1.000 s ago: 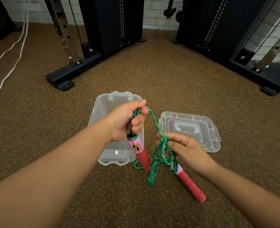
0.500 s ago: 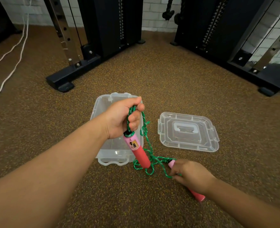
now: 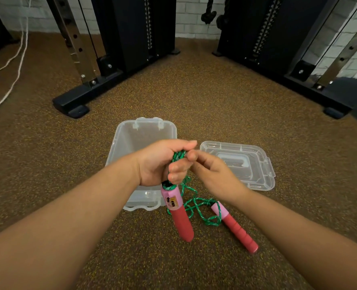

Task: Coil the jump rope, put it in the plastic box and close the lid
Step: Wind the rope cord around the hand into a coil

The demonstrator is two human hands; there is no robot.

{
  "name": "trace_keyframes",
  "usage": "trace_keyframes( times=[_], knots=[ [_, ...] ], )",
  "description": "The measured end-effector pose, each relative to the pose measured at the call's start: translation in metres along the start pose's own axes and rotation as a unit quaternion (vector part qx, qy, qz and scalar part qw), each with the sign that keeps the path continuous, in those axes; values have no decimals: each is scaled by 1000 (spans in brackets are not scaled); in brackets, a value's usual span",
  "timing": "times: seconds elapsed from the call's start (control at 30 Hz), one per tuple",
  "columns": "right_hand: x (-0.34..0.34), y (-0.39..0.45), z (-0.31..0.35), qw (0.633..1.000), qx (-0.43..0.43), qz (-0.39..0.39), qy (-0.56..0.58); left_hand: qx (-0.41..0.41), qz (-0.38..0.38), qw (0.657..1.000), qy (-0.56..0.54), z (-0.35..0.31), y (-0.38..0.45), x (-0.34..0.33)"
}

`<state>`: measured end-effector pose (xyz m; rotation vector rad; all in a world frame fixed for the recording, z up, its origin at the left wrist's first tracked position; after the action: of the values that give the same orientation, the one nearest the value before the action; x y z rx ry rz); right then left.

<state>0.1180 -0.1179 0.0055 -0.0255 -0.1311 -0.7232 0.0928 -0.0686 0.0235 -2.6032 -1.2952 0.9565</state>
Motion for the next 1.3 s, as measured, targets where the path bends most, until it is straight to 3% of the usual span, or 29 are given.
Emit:
trace_keyframes(
  times=[0.13,0.2,0.3,0.43,0.53,0.6,0.73,0.83,1.03,1.2,1.3],
  knots=[
    [2,-16,-29,997,-69,-34,25,-25,-104,994,-13,-3,-6,28],
    [0,-28,-37,995,-91,-39,-32,-52,-156,986,-40,-5,-10,43],
    [-12,-42,-39,980,-116,3,-160,-85,-168,979,-75,-10,-11,47],
    [-37,-45,-13,938,-69,80,-331,-94,-157,979,-94,-10,-4,38],
    [-42,-47,15,928,-18,77,-365,-71,-187,979,-31,-7,-3,44],
    [-39,-46,33,934,11,62,-352,-35,-196,979,49,-2,-5,45],
    [-19,-31,56,980,29,29,-195,23,-192,970,147,9,-10,35],
    [4,-21,62,997,11,-15,-80,33,-129,978,161,9,-6,23],
    [42,-12,34,993,-70,-65,-72,130,-1,975,179,30,-1,9],
    [50,-13,13,990,-107,-89,-36,96,44,974,198,21,-4,-6],
    [48,-18,5,989,-107,-99,-13,53,3,986,159,11,-4,-4]
  ],
)
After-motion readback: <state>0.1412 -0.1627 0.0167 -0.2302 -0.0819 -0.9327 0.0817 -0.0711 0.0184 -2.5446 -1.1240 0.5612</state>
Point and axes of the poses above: each hand's wrist, its own y-axis towards the middle knuckle, its own x-axis out of the back of the hand, z = x × y, the point moved 9 cm from there along y, towards the middle knuckle, and after that the axes turned 10 degrees about z, right-handed, at the moved point
